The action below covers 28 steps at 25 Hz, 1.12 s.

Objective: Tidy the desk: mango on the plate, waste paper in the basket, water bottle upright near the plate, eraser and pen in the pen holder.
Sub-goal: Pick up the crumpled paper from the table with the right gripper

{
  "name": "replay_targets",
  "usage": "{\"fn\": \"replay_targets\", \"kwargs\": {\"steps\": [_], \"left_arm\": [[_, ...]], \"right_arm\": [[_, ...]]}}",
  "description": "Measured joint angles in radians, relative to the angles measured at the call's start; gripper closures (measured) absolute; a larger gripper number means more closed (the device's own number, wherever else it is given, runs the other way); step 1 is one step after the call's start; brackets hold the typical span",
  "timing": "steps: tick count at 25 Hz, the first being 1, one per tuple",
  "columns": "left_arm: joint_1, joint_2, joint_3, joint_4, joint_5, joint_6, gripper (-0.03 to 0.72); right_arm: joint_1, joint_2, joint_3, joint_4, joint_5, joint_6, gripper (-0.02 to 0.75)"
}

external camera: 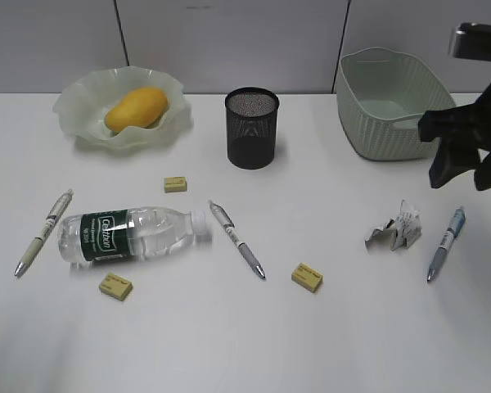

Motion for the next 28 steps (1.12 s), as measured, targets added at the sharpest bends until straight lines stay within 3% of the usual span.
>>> {"fn": "replay_targets", "kwargs": {"steps": [3, 7, 10, 22, 28], "left_arm": [[0.0, 0.0, 0.0, 0.0, 0.0, 0.0, 0.197], [0.0, 0.0, 0.0, 0.0, 0.0, 0.0, 0.197], [0.0, 0.0, 0.0, 0.0, 0.0, 0.0, 0.197], [0.0, 0.0, 0.0, -0.001, 0.005, 0.0, 0.197], [0.0, 0.0, 0.0, -0.001, 0.005, 0.0, 0.197]], "right_arm": [[0.022, 0.065, -0.002, 0.001, -0.035, 0.065, 0.288], [0.024, 0.144, -0.002, 0.005, -0.092, 0.108, 0.134], [0.024, 0.194, -0.002, 0.005, -0.134, 0.138, 0.085], [0.025, 0.377, -0.033, -0.024, -0.221, 0.233, 0.085], [0.025, 0.441, -0.087, -0.05, -0.224, 0.27, 0.138]]}}
